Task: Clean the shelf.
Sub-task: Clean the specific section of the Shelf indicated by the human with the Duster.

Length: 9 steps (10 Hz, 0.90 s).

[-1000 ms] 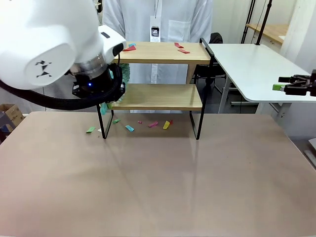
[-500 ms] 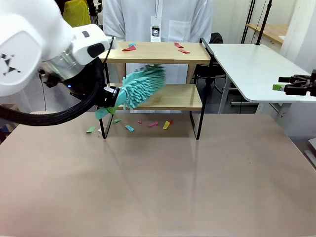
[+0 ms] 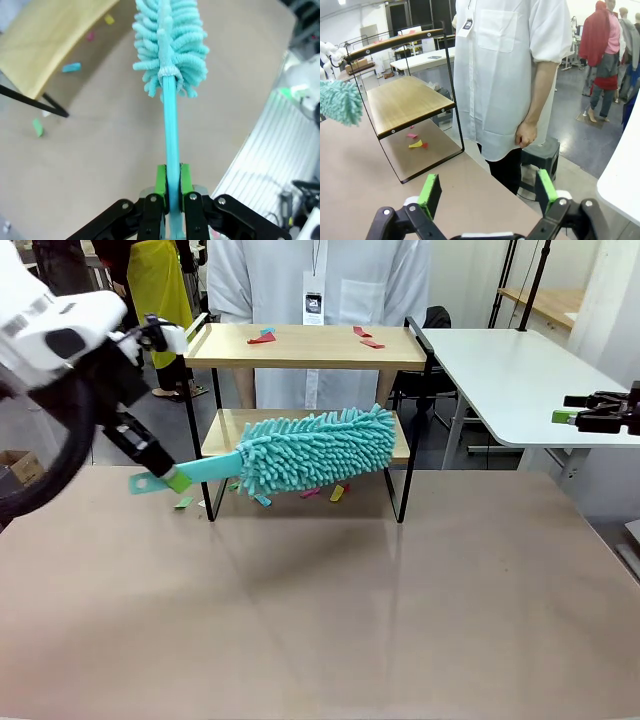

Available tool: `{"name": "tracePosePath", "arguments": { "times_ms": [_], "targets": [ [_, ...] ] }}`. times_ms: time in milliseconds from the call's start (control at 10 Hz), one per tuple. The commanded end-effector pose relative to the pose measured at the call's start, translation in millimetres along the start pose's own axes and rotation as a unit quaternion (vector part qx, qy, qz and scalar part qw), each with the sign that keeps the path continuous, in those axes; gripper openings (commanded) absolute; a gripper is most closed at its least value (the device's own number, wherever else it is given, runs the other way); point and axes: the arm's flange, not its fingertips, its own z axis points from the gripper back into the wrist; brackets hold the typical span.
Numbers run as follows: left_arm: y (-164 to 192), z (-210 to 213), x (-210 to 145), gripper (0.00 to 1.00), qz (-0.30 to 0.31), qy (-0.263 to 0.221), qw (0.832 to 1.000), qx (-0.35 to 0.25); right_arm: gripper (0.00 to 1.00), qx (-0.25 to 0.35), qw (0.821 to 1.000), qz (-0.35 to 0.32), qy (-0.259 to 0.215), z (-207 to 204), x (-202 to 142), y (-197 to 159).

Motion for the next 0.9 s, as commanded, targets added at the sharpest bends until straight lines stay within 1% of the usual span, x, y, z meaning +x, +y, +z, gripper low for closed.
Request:
{"name": "tracePosePath", "arguments": {
  "times_ms": [0,100,200,400,500,600,700,800],
  "targets": [
    [5.4,24.2,-7.9,0.13,-0.025,-0.01,0.999,-0.042,1.0,0.001,1.0,0.003,-0.002,-1.3,3.2,1.3],
    [8.1,39.5,-10.5,0.13,-0.049,0.013,0.997,-0.055,1.0,0.001,1.0,0.003,-0.002,-1.3,3.2,1.3],
    [10.2,51.9,-11.5,0.13,-0.048,0.057,0.996,-0.056,1.0,0.001,1.0,0.003,-0.002,-1.3,3.2,1.3],
    [9.1,81.5,-8.4,0.13,-0.074,0.162,0.982,-0.061,1.0,0.001,1.0,0.003,-0.002,-1.3,3.2,1.3],
    [6.8,98.2,-8.5,0.13,-0.079,0.195,0.976,-0.059,1.0,0.001,1.0,0.003,-0.002,-1.3,3.2,1.3],
    [3.6,108.9,-9.0,0.13,-0.078,0.245,0.965,-0.05,1.0,0.001,1.0,0.003,-0.002,-1.3,3.2,1.3],
    [2.4,119.1,-8.2,0.13,-0.068,0.283,0.955,-0.052,1.0,0.001,1.0,0.003,-0.002,-1.3,3.2,1.3],
    [5.3,125.1,-5.5,0.13,-0.045,0.317,0.946,-0.044,1.0,0.001,1.0,0.003,-0.002,-1.3,3.2,1.3]
  ]
}}
